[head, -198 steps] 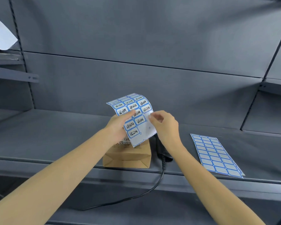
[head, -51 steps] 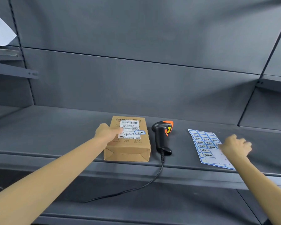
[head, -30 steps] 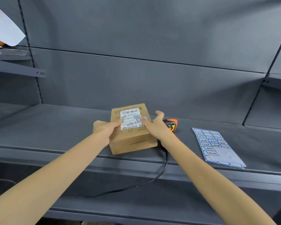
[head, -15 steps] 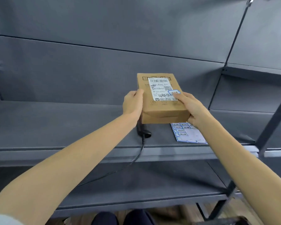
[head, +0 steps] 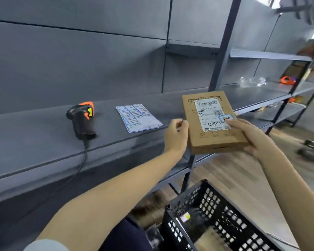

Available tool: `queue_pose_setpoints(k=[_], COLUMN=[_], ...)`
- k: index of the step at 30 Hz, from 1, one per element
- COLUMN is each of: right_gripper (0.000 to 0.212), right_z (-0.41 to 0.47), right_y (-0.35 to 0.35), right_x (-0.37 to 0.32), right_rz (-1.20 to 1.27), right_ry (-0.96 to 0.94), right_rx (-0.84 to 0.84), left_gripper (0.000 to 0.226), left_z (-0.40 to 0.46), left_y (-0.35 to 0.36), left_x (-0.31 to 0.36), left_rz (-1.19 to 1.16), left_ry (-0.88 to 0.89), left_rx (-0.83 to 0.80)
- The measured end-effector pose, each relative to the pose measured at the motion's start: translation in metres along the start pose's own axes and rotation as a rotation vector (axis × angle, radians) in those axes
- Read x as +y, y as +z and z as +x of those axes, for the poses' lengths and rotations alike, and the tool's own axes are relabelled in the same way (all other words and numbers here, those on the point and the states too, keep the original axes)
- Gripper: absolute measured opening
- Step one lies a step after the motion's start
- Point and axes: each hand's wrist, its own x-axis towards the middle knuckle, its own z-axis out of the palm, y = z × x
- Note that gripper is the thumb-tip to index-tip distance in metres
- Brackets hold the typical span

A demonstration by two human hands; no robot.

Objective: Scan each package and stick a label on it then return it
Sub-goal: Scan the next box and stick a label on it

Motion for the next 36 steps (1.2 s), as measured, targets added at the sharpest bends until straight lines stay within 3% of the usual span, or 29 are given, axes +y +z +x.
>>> queue_pose_setpoints(k=[2,6,10,14,22,31,36], right_gripper=[0.036,0.061,0.068,0.064,0.075,0.052,0.050], right_z=[-0.007,-0.019,-0.025,-0.019,-0.007,-0.014,0.003], right_y=[-0.035,-0.091,-0.130,-0.158,-0.204,-0.203,-0.185], right_x=[0.022,0.081,0.155,0.228,0.351,0.443,0.473], right_rz=[-0.023,-0.097,-0.085,-0.053,-0.120,-0.172,-0.175], right_ry=[0.058,0.203,0.355,0.529,0.775,0.940,0.874], right_rx=[0.029,0.058,0.087,0.093,0.004,-0.035,0.011], left_gripper=[0.028,0.033,0.039,0.040,0.043,0.045,0.044], left_z=[-0.015,-0.041,-0.056,-0.073,-0.086,-0.081,-0.075], left_y=[0.017,0.041,0.062,0.076,0.084,0.080,0.083], left_x=[-0.030,-0.098,-0.161,-0.213,-0.279,-0.320,-0.333], left_rz=[0.090,0.311,0.502,0.728,0.916,1.034,1.065], left_ry=[-0.006,-0.031,-0.108,-0.090,-0.140,-0.236,-0.228], left_rx=[-0.093,-0.231,-0.312,-0.306,-0.303,-0.280,-0.302])
